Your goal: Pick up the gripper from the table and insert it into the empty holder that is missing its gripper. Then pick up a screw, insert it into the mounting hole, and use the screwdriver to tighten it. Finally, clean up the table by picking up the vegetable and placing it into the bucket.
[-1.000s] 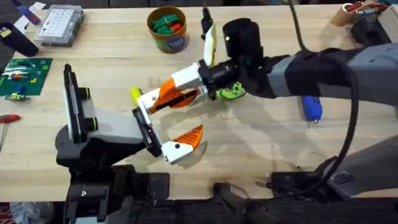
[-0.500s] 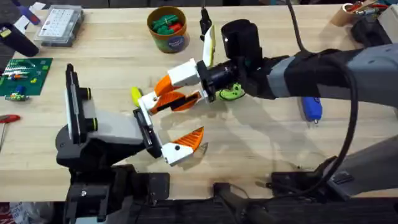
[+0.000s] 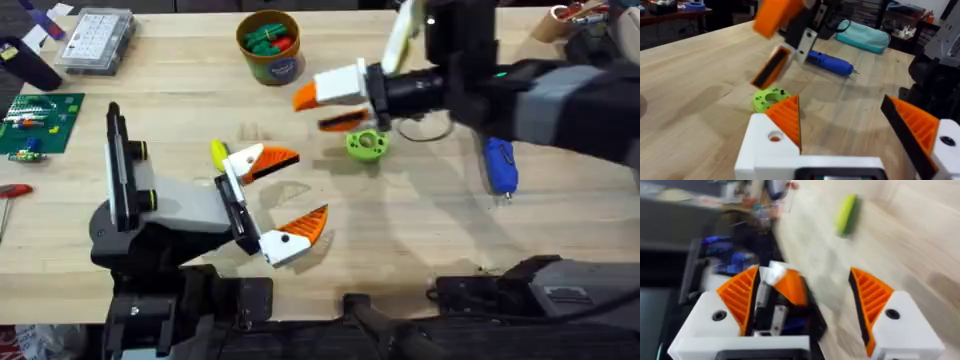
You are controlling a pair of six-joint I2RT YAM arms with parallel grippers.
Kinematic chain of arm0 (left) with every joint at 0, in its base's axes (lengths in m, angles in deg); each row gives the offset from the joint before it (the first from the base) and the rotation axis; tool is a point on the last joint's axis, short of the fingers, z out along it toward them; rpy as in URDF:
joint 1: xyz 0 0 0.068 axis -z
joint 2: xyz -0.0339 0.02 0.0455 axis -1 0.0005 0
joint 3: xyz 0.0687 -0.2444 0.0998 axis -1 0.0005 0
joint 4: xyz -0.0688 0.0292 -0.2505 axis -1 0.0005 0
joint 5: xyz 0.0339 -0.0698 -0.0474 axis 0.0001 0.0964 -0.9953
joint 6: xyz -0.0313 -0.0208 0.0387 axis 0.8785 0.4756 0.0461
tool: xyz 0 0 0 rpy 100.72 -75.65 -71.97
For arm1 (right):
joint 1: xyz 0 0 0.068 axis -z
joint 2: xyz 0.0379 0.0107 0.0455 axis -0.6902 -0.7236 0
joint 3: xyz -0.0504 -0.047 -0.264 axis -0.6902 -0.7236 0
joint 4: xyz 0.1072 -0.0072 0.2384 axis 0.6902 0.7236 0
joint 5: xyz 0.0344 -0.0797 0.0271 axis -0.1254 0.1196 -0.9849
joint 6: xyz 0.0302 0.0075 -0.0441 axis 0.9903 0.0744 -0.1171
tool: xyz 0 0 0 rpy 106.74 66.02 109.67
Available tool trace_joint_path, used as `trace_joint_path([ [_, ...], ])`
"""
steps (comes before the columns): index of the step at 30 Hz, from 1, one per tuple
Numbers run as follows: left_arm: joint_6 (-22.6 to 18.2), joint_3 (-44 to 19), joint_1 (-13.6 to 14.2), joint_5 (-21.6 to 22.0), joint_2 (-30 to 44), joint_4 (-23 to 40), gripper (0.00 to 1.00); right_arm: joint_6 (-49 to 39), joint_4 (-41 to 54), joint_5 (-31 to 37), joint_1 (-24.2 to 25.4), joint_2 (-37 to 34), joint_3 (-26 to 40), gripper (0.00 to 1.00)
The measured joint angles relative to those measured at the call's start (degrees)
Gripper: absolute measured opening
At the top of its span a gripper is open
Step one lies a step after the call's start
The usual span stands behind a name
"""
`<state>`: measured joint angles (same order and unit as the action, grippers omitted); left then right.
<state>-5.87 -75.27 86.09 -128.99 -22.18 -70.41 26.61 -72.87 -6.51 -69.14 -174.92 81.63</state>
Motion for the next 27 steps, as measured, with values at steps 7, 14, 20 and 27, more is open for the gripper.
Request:
trace_joint_path([
  [7,0.0,0.0,0.0,-0.2,0.0,0.0,0.988,-16.0,29.5,14.2,3.5,7.5,3.6,0.987],
  [14,-0.2,0.0,0.0,-0.2,0.0,0.1,0.988,-29.2,52.6,28.4,3.6,10.8,15.8,0.987],
  [20,-0.2,0.0,0.0,-0.2,0.0,0.1,0.988,-34.4,66.5,42.6,2.0,11.4,22.8,0.987],
  [27,-0.2,0.0,0.0,-0.2,0.0,0.1,0.988,-36.2,71.5,50.8,-2.6,14.3,23.2,0.987],
])
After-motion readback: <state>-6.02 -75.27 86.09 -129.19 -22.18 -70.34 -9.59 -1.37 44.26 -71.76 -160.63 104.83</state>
